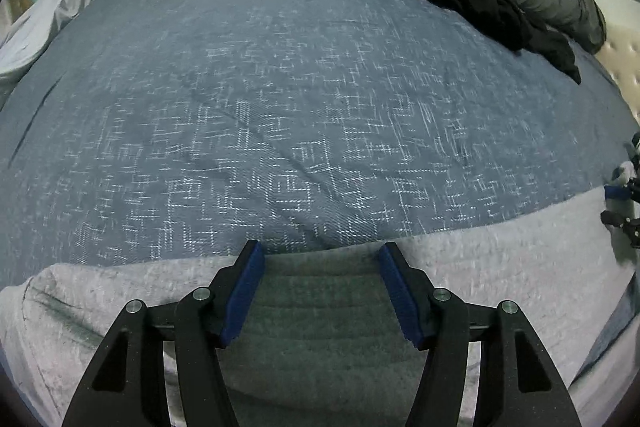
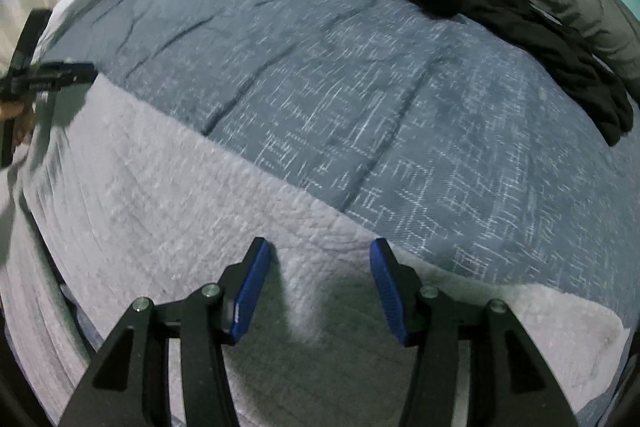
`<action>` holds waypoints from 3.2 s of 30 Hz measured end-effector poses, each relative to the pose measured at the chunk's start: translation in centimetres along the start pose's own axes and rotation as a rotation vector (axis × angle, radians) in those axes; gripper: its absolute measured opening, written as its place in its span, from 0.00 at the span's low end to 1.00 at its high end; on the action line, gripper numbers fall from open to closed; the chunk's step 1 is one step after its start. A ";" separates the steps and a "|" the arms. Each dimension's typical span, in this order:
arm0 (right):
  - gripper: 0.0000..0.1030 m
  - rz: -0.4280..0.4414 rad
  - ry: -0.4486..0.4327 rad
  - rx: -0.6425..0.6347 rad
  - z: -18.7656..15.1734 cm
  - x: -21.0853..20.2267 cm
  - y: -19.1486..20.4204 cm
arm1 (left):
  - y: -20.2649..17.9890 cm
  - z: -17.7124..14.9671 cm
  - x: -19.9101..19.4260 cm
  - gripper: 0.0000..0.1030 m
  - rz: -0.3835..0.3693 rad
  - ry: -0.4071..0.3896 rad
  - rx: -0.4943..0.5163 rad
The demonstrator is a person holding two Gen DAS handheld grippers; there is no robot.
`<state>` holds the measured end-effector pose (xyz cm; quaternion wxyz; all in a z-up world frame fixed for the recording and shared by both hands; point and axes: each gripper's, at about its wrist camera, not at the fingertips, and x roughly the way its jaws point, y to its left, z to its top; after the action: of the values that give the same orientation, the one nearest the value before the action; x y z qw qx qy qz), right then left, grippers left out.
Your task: Fold clothes
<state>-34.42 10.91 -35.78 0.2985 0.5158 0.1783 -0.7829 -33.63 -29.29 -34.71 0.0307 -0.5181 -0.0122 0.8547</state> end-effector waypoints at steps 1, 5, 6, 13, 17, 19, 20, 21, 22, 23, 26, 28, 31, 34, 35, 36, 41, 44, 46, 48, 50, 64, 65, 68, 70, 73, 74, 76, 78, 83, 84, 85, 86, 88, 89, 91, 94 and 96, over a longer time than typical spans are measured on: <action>0.46 0.004 -0.003 -0.006 -0.1 0.0 0.1 | -0.1 -0.1 0.0 0.55 -0.001 -0.002 0.004; 0.18 0.025 -0.015 -0.034 -0.4 -0.3 0.4 | -1.1 -0.8 -0.1 0.09 0.001 0.004 0.067; 0.14 0.026 -0.018 -0.040 -0.5 -0.3 0.6 | -1.4 -1.0 -0.1 0.05 0.009 0.007 0.084; 0.03 -0.001 -0.087 -0.040 -0.2 -1.4 0.9 | -1.4 -1.4 -2.0 0.02 0.030 -0.027 0.101; 0.02 -0.032 -0.164 -0.036 0.3 -3.3 0.6 | -0.9 -0.6 -4.1 0.02 0.048 -0.087 0.077; 0.02 -0.052 -0.203 -0.030 0.7 -4.3 0.4 | -0.9 0.0 -5.4 0.02 0.063 -0.118 0.075; 0.02 -0.059 -0.224 -0.025 1.0 -4.9 0.2 | -0.9 0.4 -5.9 0.02 0.073 -0.131 0.076; 0.02 -0.066 -0.245 -0.021 1.3 -5.5 0.1 | -0.9 0.8 -6.3 0.02 0.082 -0.145 0.074; 0.02 -0.074 -0.263 -0.017 1.8 -6.0 -0.1 | -0.8 1.3 -6.7 0.02 0.086 -0.155 0.065; 0.02 -0.085 -0.278 -0.015 2.2 -6.4 -0.3 | -0.5 1.8 -7.1 0.02 0.088 -0.161 0.052; 0.02 -0.117 -0.311 0.007 3.4 -7.3 -0.9 | -0.3 3.4 -7.6 0.02 0.098 -0.173 0.027; 0.02 -0.133 -0.317 0.008 4.4 -7.4 -1.1 | -0.2 4.1 -7.2 0.02 0.115 -0.175 0.026; 0.02 -0.164 -0.305 0.002 5.7 -6.9 -1.5 | -0.3 5.2 -5.7 0.01 0.126 -0.155 0.028; 0.02 -0.186 -0.264 0.033 6.9 -4.8 -2.5 | -0.1 5.4 -3.2 0.01 0.108 -0.121 -0.011; 0.02 -0.189 -0.252 0.044 7.0 -4.1 -2.7 | 0.1 5.3 -2.5 0.01 0.103 -0.111 -0.024; 0.02 -0.193 -0.239 0.055 7.0 -3.3 -2.8 | 0.3 5.1 -1.8 0.01 0.102 -0.101 -0.033; 0.02 -0.206 -0.187 0.095 6.8 0.4 -3.4 | 1.0 5.0 0.3 0.01 0.101 -0.085 -0.062; 0.03 -0.181 -0.169 0.119 6.7 1.6 -3.5 | 2.0 5.4 -0.5 0.01 0.068 -0.098 -0.108; 0.03 -0.186 -0.177 0.105 6.5 1.6 -3.2 | 3.0 5.6 -1.8 0.02 0.067 -0.101 -0.124; 0.05 -0.182 -0.218 0.114 6.0 0.6 -2.9 | 4.4 5.4 -3.4 0.05 0.077 -0.102 -0.136; 0.06 -0.174 -0.257 0.153 5.4 -0.9 -3.0 | 6.3 4.7 -5.4 0.26 0.113 -0.105 -0.151; 0.13 -0.050 -0.333 0.184 0.3 -5.2 0.3 | 16.6 -2.3 -5.7 0.61 0.231 0.048 -0.312; 0.13 -0.044 -0.327 0.179 0.1 -5.0 0.6 | 16.7 -2.6 -5.3 0.61 0.201 0.055 -0.326; 0.13 -0.041 -0.315 0.171 -0.2 -4.7 1.1 | 17.0 -3.4 -4.6 0.61 0.141 0.055 -0.356; 0.13 -0.042 -0.312 0.173 -0.2 -4.5 1.1 | 16.8 -3.6 -4.5 0.54 0.128 0.055 -0.356; 0.13 -0.030 -0.318 0.192 -0.2 -4.4 0.9 | 16.3 -3.7 -4.5 0.19 0.130 0.057 -0.329; 0.13 -0.030 -0.318 0.195 -0.3 -4.4 0.9 | 16.0 -3.7 -4.8 0.18 0.136 0.049 -0.315; 0.13 -0.030 -0.316 0.195 -0.4 -4.4 0.9 | 15.4 -3.3 -6.0 0.14 0.170 0.011 -0.285; 0.13 -0.031 -0.319 0.197 -0.5 -4.4 0.8 | 14.9 -2.7 -7.7 0.13 0.217 -0.052 -0.263; 0.13 -0.026 -0.337 0.227 -0.8 -4.9 0.2 | 13.3 -0.7 -12.0 0.13 0.320 -0.237 -0.209; 0.13 -0.025 -0.339 0.235 -0.8 -5.0 0.1 | 13.2 -0.4 -12.0 0.13 0.332 -0.251 -0.197; 0.13 -0.023 -0.339 0.242 -0.9 -5.0 -0.1 | 13.3 -0.2 -11.6 0.14 0.336 -0.238 -0.198; 0.13 -0.022 -0.339 0.248 -0.9 -5.1 -0.2 | 13.6 -0.3 -10.5 0.16 0.332 -0.201 -0.208; 0.13 -0.019 -0.341 0.260 -1.0 -5.2 -0.4 | 14.5 -0.9 -8.1 0.20 0.321 -0.099 -0.236; 0.13 -0.017 -0.342 0.265 -1.0 -5.3 -0.5 | 14.7 -1.3 -7.3 0.21 0.333 -0.077 -0.242; 0.13 -0.011 -0.344 0.265 -1.1 -5.5 -0.6 | 14.9 -2.1 -6.7 0.26 0.331 -0.063 -0.247; 0.13 -0.005 -0.339 0.248 -1.5 -5.7 -0.6 | 15.7 -2.9 -7.2 0.36 0.311 -0.074 -0.273; 0.13 -0.003 -0.332 0.239 -1.7 -5.6 -0.6 | 16.4 -3.2 -7.7 0.41 0.294 -0.083 -0.299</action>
<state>-32.00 13.90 -31.36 0.2592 0.4113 0.0333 -0.8732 -27.91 -46.15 -30.20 -0.1719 -0.4773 -0.0643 0.8594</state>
